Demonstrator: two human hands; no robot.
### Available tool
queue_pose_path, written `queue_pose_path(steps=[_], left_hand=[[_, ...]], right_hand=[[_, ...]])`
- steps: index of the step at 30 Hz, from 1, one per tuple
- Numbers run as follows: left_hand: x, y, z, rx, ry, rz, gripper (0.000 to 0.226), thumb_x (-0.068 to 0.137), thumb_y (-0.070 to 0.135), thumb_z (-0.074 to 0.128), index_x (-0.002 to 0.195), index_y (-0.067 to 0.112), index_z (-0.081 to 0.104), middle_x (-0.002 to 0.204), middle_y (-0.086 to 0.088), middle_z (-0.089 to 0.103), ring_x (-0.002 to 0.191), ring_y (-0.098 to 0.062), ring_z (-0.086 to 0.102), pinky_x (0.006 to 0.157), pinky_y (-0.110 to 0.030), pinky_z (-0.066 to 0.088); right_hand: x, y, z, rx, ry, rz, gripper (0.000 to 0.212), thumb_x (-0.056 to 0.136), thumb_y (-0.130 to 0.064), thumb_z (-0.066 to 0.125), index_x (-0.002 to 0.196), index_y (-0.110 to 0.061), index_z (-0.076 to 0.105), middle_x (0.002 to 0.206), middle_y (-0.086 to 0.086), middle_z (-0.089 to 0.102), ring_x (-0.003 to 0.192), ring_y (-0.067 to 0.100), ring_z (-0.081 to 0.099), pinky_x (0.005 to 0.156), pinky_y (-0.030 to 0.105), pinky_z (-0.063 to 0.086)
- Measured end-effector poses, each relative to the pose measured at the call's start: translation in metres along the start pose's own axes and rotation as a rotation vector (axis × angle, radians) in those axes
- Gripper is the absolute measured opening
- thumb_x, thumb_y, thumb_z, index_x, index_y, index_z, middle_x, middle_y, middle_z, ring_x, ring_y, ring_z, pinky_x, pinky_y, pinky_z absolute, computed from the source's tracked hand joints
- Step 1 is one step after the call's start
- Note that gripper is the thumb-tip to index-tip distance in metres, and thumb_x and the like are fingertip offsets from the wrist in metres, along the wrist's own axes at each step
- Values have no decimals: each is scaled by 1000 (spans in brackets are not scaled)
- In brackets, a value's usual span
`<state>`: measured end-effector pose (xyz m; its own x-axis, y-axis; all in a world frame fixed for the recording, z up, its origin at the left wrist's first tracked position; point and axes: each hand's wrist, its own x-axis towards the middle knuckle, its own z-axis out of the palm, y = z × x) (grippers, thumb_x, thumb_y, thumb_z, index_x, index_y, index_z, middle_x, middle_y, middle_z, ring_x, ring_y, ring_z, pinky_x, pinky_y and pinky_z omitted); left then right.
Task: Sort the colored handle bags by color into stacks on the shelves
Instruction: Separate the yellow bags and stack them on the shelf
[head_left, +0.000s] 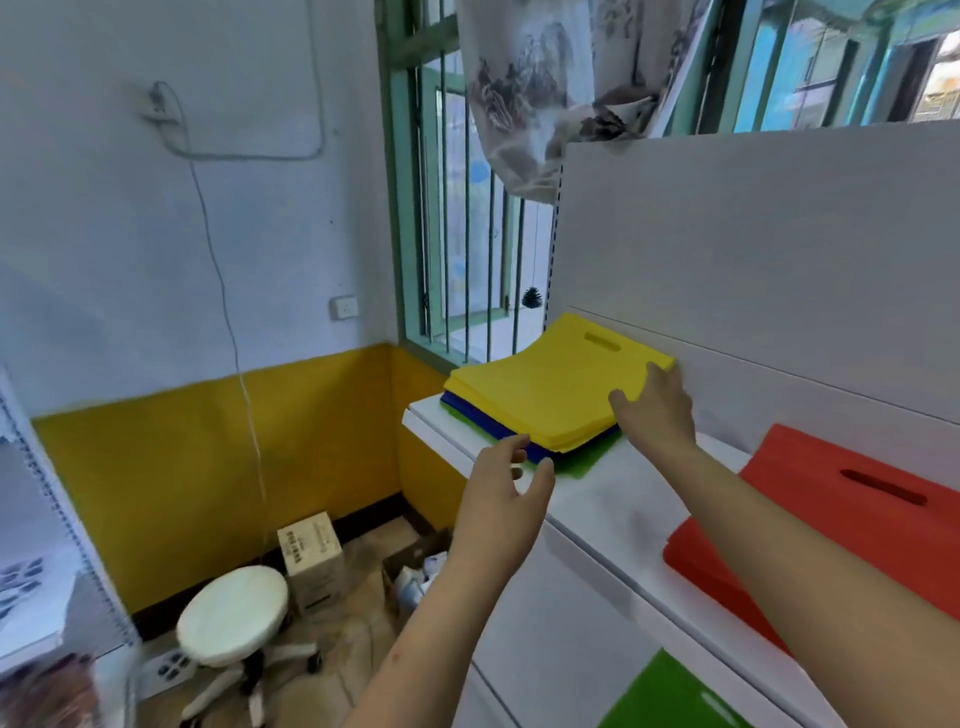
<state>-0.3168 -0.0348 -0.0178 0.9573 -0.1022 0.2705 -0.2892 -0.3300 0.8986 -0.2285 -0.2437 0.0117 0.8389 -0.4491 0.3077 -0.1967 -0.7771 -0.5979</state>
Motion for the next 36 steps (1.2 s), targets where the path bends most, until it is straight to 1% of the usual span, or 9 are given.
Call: queue_pose_path(steps=[6,10,14,18,21,25,29,32,36], left_hand=[[84,-38,-8,151,112,48,47,96,42,54,139,24,48,133,5,47,124,-12,45,102,-31,42],[156,-51,-5,321,156,69,50,96,42,53,140,20,46,141,-2,41,131,-20,35,101,-34,36],[221,-71,-3,501,166,74,61,95,49,53,146,18,40,150,-6,36,139,-25,27,108,-40,32],[268,-95,4,622,46,-52,81,93,59,49,155,17,19,162,-7,16,149,-29,12,115,-48,25],[281,-117,13,693,-114,-123,81,94,63,38,157,18,12,165,-7,1,150,-34,0,119,-53,14],[285,-119,21,883,-136,-14,59,100,55,28,152,27,27,165,-7,0,149,-38,-9,114,-63,-4],[284,-108,25,1037,-148,109,43,103,44,26,142,35,44,164,-10,-2,147,-42,-14,111,-67,-11],[283,-100,26,1069,-197,159,37,103,37,31,131,33,55,163,-13,-4,145,-44,-18,111,-69,-12],[277,-93,10,967,-163,251,34,102,34,32,118,31,62,164,-9,-6,145,-40,-23,109,-68,-17]], right_hand=[[69,-1,51,-270,-77,69,83,96,-52,44,155,-10,2,161,14,1,145,41,7,112,50,25],[114,11,72,-503,-96,62,87,95,-57,41,154,-8,2,161,15,1,145,42,6,117,55,13],[132,26,92,-635,-12,57,86,96,-60,32,153,-2,6,160,16,11,143,39,17,113,51,25],[139,29,101,-663,76,45,80,97,-57,32,152,-1,15,155,15,24,135,37,28,103,47,34],[141,32,111,-648,110,64,76,98,-54,33,152,-3,17,155,14,25,136,37,26,104,47,33],[144,36,113,-708,144,63,65,100,-47,36,149,-5,29,152,13,34,131,38,35,104,49,33],[142,31,111,-812,100,47,50,104,-37,32,147,-10,36,150,9,40,128,34,42,106,47,30],[142,18,104,-747,61,81,46,106,-32,26,145,-12,36,149,8,40,129,32,41,101,42,34],[125,1,82,-668,89,151,47,104,-37,16,134,-24,51,140,8,46,125,35,44,96,41,39]])
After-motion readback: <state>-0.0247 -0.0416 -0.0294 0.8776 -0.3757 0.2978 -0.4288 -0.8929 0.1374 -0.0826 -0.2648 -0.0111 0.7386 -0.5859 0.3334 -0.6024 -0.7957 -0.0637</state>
